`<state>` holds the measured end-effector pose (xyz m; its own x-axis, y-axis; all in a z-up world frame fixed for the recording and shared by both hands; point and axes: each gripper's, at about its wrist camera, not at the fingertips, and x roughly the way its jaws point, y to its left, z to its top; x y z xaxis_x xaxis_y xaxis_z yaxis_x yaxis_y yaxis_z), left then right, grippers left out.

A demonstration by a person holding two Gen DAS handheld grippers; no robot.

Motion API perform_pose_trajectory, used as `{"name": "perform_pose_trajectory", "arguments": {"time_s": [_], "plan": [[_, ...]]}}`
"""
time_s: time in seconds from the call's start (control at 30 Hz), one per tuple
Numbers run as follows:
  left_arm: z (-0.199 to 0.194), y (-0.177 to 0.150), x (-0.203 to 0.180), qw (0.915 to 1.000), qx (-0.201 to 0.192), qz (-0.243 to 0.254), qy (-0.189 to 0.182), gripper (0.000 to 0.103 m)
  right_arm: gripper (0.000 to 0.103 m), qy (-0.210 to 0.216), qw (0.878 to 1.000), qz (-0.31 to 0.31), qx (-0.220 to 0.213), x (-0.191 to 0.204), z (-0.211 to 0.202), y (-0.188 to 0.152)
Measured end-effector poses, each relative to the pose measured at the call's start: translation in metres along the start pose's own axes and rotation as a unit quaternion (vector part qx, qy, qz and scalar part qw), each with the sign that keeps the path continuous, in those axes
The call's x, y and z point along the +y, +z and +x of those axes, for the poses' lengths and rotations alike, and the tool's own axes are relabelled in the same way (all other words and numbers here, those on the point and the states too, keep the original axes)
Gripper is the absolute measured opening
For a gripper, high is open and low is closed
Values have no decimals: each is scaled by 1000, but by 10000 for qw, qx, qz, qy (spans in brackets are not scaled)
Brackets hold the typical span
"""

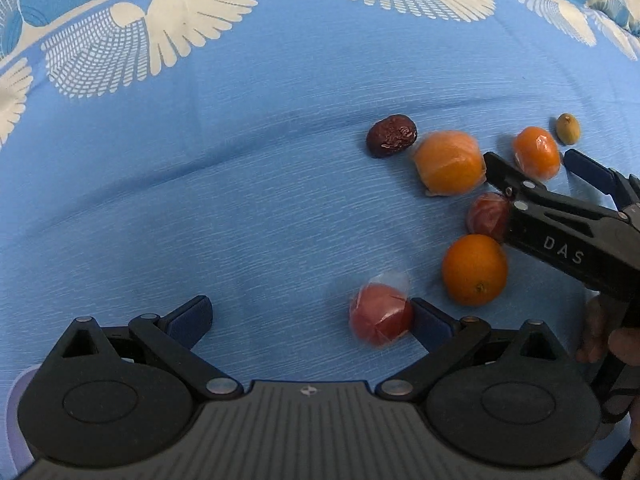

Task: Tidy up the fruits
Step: 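Grasp a wrapped red plum with the left gripper while the right grasps a mandarin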

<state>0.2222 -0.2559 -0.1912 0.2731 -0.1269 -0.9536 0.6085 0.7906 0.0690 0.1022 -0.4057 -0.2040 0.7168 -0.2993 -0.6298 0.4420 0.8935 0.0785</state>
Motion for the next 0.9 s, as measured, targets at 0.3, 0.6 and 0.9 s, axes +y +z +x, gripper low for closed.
{"name": "perform_pose_trajectory", "arguments": {"time_s": [0.3, 0.6, 0.9], "plan": [[-46, -10, -15, 9977, -500, 391, -244, 34, 36, -303, 9977, 604, -96, -31, -26, 2], [-145, -76, 5, 9980, -622, 48, -123, 34, 36, -272, 9963, 549, -604, -18, -174, 4], [-214, -169, 31, 9973, -678, -255, -144, 34, 36, 929, 9953, 21, -261, 50, -325, -30]]}}
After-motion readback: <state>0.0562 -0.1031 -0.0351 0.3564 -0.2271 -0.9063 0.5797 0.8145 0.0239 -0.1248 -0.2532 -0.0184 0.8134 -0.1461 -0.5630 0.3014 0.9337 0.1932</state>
